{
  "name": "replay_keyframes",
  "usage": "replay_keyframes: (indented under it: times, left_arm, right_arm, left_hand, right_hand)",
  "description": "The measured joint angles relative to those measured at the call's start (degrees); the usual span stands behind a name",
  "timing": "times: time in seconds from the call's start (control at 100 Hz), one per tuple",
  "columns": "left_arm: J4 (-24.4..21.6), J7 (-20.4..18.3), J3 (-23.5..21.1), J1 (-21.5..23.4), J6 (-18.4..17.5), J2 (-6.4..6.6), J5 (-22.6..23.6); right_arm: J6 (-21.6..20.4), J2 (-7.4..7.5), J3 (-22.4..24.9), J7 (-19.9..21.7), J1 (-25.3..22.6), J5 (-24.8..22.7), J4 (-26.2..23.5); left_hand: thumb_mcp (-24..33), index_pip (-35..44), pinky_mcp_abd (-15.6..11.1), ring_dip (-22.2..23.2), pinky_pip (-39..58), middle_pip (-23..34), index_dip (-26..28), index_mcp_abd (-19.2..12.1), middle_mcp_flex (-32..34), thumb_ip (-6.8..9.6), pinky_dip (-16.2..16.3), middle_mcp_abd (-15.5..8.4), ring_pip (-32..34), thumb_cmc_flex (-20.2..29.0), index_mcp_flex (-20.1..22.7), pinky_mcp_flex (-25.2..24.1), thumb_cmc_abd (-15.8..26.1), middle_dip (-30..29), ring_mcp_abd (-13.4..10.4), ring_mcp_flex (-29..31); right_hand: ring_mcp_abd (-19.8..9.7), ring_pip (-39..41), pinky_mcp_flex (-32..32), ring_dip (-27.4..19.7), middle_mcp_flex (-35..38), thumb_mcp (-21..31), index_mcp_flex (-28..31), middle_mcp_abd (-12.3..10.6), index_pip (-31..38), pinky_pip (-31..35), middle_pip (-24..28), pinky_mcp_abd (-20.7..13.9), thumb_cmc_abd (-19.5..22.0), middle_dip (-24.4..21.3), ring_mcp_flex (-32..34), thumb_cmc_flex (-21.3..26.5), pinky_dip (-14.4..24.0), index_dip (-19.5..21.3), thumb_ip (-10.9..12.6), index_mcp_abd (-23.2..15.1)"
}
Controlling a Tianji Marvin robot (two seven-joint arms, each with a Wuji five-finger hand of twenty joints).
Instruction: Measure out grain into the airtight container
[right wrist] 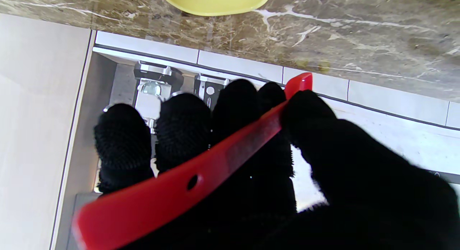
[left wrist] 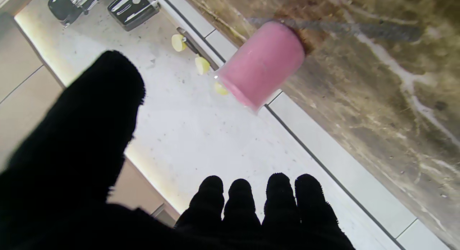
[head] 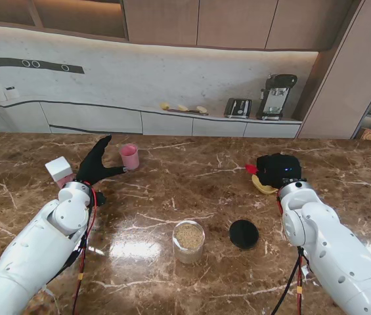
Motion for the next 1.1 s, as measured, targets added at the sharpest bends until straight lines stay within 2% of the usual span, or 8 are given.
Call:
replay_keyframes:
  times: [0.24,0.37,0.57,0.76,0.93,0.97,1.02,1.1]
  left_arm:
    - [5.2,-1.0,1.2,-2.2,-0.2,-0.57,-2.0]
    - [8.0,-2.8,1.9,-3.6,-1.3,-0.89,-4.4]
    - [12.8,-4.5,3.7,-6.4,-1.9,-1.4,-5.6]
    - [17.7,-8.7,6.0,-9.8,-2.3,-1.97,-7.8]
    - [24.4,-9.2,8.1,-13.4,-3.7,-3.41,-9.0]
    - [26.5,-9.4,8.6,-14.4,-4.2,-3.94,-9.2]
    - [29.4,-9.4,8.8,-15.8,-5.2,-4.8,-9.4]
    - [33.2,-9.4,9.3,-17.8,-6.4,-6.01,-9.5]
  right_arm:
    - [0.0,-0.01,0.1,0.8,-0.1,0.0,-0.1]
    - [-0.1,0.0,0.2,1.1,-0.2,-0.2,-0.4]
    - [-0.1,0.05,-0.1,1.1,0.0,-0.2,-0.5]
    - [-0.2,0.05,-0.6,0.9,0.4,-0.2,-0.2]
    - [-0.2,0.11,-1.0,1.0,0.7,-0.7,0.1]
    - [-0.2,0.12,-1.1,1.0,0.8,-0.7,0.2]
    - [-0.3,0.13,-1.2,1.0,0.9,-0.7,0.4]
    - [-0.3,0.13,-1.3,1.1,1.0,-0.7,0.5]
  left_hand:
    - [0.0,0.0,0.0,0.0,0.1,-0.3,-1.2,0.7,0.0,-0.05,1.1,0.3,0.0,0.0,0.0,0.0,-0.2,0.6,0.0,0.0]
    - [-0.1,-0.7,0.0,0.0,0.1,-1.1,-4.7,0.7,-0.6,-0.07,1.7,0.4,0.0,-0.8,0.0,0.0,-1.2,0.9,0.0,0.0]
    - [-0.1,-0.7,0.0,0.0,0.1,-1.1,-5.4,1.0,-0.6,-0.08,2.3,0.4,0.0,-1.0,0.0,0.0,-1.8,1.4,0.0,0.0]
    - [-0.1,-0.7,-0.3,0.0,0.1,-1.1,-6.8,1.5,-0.6,-0.1,2.4,0.4,0.0,-1.0,0.0,-0.1,-1.8,1.4,0.0,0.0]
    - [-0.1,-0.7,-0.3,0.0,0.1,-1.1,-7.6,1.6,-0.6,-0.13,2.4,0.4,0.0,-1.0,0.0,-0.1,-2.1,1.4,0.0,0.0]
    - [-0.1,-0.7,-1.6,0.0,-0.3,-1.1,-7.6,1.6,-0.6,-0.14,2.6,0.4,0.0,-1.0,0.0,-0.5,-2.1,1.4,0.0,0.0]
    - [-0.1,-0.7,-3.3,0.0,-0.8,-1.1,-7.6,1.6,-0.6,-0.56,2.6,0.4,0.0,-1.0,0.0,-0.8,-2.1,1.5,-1.6,0.0]
    - [-0.1,-0.7,-3.9,0.0,-1.4,-1.1,-7.6,1.6,-0.6,-0.65,2.7,0.4,0.0,-1.0,0.0,-0.9,-2.1,1.5,-2.3,0.0]
  right_hand:
    - [-0.1,0.0,-0.2,0.0,0.0,0.0,0.0,0.0,0.0,0.0,0.0,0.0,0.0,0.0,0.0,0.0,0.0,0.6,0.0,0.0]
    - [-0.1,0.0,-0.3,0.0,0.0,0.0,0.0,0.0,0.0,0.0,0.0,0.0,0.0,0.0,0.0,0.0,0.0,0.6,0.0,0.0]
    - [-0.1,0.0,-0.3,0.0,0.0,0.0,0.0,0.0,0.0,0.0,0.0,0.0,0.0,0.0,0.0,0.0,0.0,0.7,0.0,0.0]
    - [-0.1,0.0,-0.3,0.0,0.0,0.0,0.0,0.0,0.0,0.0,0.0,0.0,0.0,0.0,0.0,0.0,0.0,0.7,0.0,0.0]
    - [-0.1,0.0,-0.4,0.0,0.0,0.0,0.0,0.0,0.0,0.0,0.1,0.0,0.0,0.0,0.0,0.0,0.0,0.7,0.0,0.0]
    - [-0.1,0.0,-0.4,0.0,0.0,0.0,0.0,0.0,0.0,0.0,0.2,0.0,0.0,0.0,0.0,0.0,0.0,0.7,0.0,0.0]
    - [-0.1,0.0,-0.4,0.0,0.0,0.0,0.0,0.0,0.0,0.0,0.3,0.0,0.0,0.0,0.0,0.0,0.0,0.7,0.0,0.0]
    - [-0.1,0.0,-0.4,0.0,0.0,0.0,0.0,0.0,0.0,0.0,0.3,0.0,0.0,0.0,0.0,0.0,0.0,0.7,0.0,0.0]
